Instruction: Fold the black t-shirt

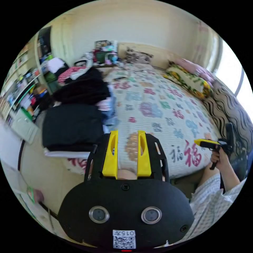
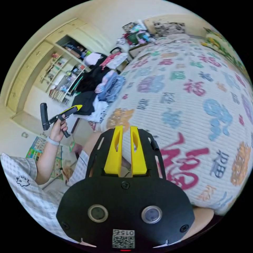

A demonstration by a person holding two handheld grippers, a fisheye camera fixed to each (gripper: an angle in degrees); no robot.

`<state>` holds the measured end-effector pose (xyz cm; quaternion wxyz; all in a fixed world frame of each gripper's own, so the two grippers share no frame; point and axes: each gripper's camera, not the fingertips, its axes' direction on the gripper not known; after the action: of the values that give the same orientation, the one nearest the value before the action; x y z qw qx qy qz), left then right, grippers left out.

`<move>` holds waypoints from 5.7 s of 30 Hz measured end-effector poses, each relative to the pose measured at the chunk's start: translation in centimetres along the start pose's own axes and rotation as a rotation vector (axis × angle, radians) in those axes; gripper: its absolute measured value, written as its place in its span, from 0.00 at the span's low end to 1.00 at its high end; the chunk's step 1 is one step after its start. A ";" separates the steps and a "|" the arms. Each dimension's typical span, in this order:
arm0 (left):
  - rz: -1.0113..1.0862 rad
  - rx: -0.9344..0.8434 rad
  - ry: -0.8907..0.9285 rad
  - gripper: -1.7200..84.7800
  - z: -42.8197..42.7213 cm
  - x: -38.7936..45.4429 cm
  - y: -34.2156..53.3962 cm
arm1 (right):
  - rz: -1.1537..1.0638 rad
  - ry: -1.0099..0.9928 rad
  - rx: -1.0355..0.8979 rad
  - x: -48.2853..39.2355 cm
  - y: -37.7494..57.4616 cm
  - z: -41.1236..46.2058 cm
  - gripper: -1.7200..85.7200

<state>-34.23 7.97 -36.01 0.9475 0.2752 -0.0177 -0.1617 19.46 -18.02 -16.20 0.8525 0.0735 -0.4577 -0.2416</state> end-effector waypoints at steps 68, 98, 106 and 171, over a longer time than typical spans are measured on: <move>0.123 -0.261 0.634 0.02 5.8 2.1 -16.9 | 0.391 0.123 -0.074 19.3 5.0 0.5 0.02; 0.360 -0.177 0.468 0.12 5.9 14.7 -19.9 | 0.405 0.479 0.029 14.7 7.4 -13.7 0.07; 0.706 -0.342 0.296 0.15 10.5 28.2 -11.3 | 0.016 0.359 -0.308 10.2 4.8 -1.2 0.11; 0.984 0.749 0.133 0.02 -40.4 40.8 -24.1 | -0.433 0.932 0.547 -31.6 2.1 -46.8 0.01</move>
<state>2.20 -3.29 -85.23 0.7491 0.5581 -0.1389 0.3287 43.72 -5.48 -65.75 0.8451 0.4817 -0.0547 -0.2253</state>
